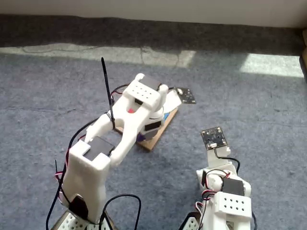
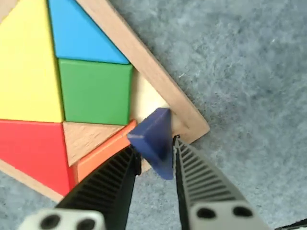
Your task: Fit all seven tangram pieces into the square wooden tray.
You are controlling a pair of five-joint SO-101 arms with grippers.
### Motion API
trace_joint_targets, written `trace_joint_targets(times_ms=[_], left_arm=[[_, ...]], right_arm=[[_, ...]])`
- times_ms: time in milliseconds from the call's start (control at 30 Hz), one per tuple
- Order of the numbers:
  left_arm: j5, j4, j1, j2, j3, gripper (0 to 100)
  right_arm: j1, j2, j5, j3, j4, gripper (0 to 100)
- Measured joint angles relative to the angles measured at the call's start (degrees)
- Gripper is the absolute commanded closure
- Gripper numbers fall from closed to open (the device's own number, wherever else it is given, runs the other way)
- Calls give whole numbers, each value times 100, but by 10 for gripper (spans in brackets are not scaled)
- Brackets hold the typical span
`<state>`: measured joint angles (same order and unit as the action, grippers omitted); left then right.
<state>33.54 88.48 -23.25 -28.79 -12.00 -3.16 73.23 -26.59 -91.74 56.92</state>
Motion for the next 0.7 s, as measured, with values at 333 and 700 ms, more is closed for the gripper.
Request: trace_joint_targets(times_ms=[333,700], left_arm=[[0,18,440,0,-791,867],[0,26,527,0,-765,867]], right_arm=[[0,0,0,0,0,814],[0,0,0,0,0,814]])
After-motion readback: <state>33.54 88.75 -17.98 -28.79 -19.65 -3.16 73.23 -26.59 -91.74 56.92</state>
